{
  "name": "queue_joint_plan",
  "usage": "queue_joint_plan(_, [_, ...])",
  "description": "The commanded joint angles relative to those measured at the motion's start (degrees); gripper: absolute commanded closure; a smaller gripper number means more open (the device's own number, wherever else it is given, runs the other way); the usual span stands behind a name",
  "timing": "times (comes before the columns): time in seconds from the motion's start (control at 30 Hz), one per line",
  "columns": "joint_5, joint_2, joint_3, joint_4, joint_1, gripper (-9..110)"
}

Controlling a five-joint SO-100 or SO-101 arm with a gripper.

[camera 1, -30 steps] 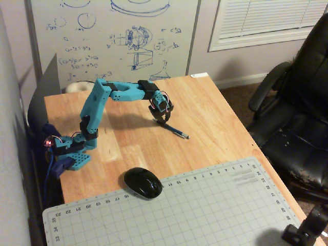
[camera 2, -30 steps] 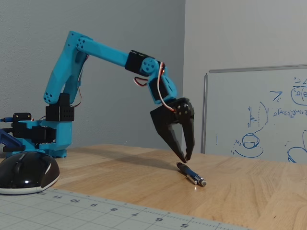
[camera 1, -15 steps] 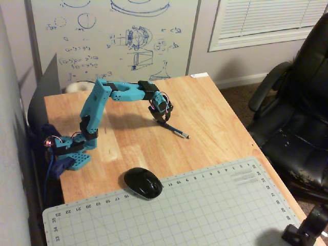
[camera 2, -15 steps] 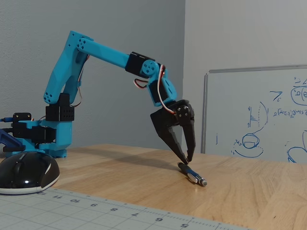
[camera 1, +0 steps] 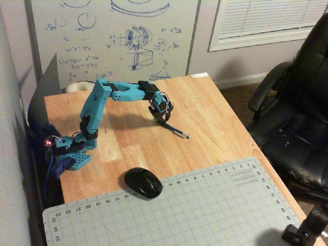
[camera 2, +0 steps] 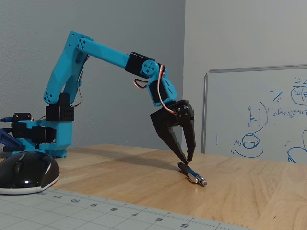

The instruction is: Touch the pen.

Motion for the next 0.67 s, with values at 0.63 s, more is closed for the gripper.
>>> queue_joint_plan(0.63, [-0.3, 1.5, -0.4, -0.6, 0.4, 101])
